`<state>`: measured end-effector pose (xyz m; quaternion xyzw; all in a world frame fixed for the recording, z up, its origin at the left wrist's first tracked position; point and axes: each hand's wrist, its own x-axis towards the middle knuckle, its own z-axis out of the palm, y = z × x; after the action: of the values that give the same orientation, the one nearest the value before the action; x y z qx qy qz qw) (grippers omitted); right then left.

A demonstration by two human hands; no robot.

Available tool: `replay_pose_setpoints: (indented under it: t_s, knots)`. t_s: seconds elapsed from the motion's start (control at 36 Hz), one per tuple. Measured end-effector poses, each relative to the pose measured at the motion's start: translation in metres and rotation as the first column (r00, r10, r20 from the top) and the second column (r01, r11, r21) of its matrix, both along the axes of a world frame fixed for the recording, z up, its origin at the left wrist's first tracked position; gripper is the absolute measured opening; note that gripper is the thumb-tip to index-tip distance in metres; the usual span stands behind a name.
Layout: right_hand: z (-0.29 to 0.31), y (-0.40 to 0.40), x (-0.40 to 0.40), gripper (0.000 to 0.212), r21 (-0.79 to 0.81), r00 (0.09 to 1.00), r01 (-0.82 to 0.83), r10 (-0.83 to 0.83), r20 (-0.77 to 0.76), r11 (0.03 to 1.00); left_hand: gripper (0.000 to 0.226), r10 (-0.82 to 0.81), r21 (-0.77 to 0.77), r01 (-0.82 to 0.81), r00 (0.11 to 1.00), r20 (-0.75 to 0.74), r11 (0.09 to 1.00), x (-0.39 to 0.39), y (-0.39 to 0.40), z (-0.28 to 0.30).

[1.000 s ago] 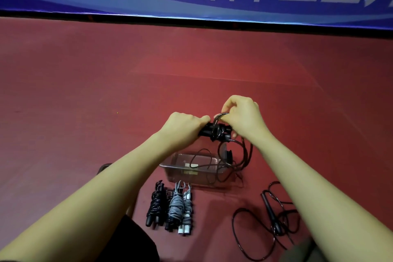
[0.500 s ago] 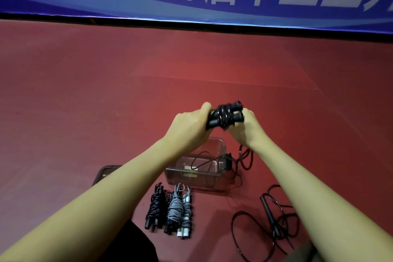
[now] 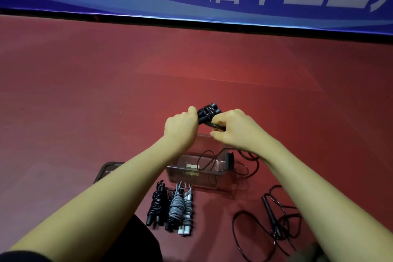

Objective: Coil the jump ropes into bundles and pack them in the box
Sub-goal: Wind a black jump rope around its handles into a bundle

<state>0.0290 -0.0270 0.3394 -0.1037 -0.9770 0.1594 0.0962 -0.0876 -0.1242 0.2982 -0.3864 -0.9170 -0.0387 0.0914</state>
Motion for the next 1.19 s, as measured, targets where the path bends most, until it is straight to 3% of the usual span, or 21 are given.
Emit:
replay_pose_setpoints:
  t_s: [0.03, 0.08, 0.19, 0.31, 0.42, 0.72, 0.78, 0.86, 0.94, 1.08, 1.19]
  knots:
    - [0.003, -0.001, 0.001, 0.009, 0.107, 1.0, -0.007, 0.007, 0.003, 0.994, 0.016, -0.031, -0.051, 0.029, 0.999, -0.031, 0.998, -0.001, -0.001, -0.002]
    - [0.006, -0.001, 0.002, 0.02, 0.286, 1.0, -0.018, 0.021, -0.006, 0.958, 0.016, -0.106, -0.129, 0.095, 0.991, -0.083, 0.987, -0.003, -0.001, -0.005]
    - [0.006, 0.008, 0.004, 0.032, 0.386, 0.994, -0.008, 0.049, -0.095, 0.923, 0.02, -0.293, -0.222, 0.256, 0.944, -0.151, 0.941, -0.001, 0.0, -0.007]
    - [0.0, 0.017, 0.002, 0.027, 0.356, 0.984, 0.087, -0.025, -0.176, 0.93, 0.019, -0.448, -0.25, 0.399, 0.876, -0.18, 0.882, -0.001, -0.001, -0.007]
    - [-0.005, 0.027, 0.001, 0.014, 0.22, 0.971, 0.193, -0.155, -0.181, 0.956, 0.01, -0.612, -0.076, 0.614, 0.753, -0.241, 0.785, -0.003, -0.003, -0.009]
    - [-0.018, 0.045, 0.0, 0.018, -0.099, 0.941, 0.294, -0.306, -0.146, 0.951, 0.009, -0.727, 0.156, 0.809, 0.58, -0.368, 0.566, 0.0, -0.009, 0.008]
    - [-0.02, 0.047, 0.001, 0.012, -0.14, 0.947, 0.273, -0.292, -0.137, 0.952, 0.01, -0.709, 0.222, 0.789, 0.613, -0.349, 0.573, 0.007, -0.01, 0.014]
    - [-0.019, 0.045, 0.001, 0.037, -0.187, 0.964, 0.218, -0.242, -0.113, 0.958, 0.013, -0.608, 0.393, 0.66, 0.748, -0.267, 0.64, 0.016, -0.009, 0.02]
    - [-0.02, 0.037, -0.004, 0.033, -0.224, 0.963, 0.237, -0.259, -0.075, 0.945, 0.018, -0.497, 0.483, 0.453, 0.866, -0.042, 0.749, 0.022, -0.005, 0.026]
    - [-0.025, 0.022, -0.009, 0.016, -0.262, 0.987, 0.16, -0.156, 0.036, 0.952, 0.014, -0.318, 0.57, 0.172, 0.933, 0.166, 0.804, 0.022, 0.003, 0.027]
    - [-0.023, 0.012, -0.009, 0.015, -0.332, 0.994, 0.063, -0.029, 0.108, 0.941, 0.009, -0.189, 0.5, 0.042, 0.95, 0.247, 0.865, 0.018, 0.008, 0.023]
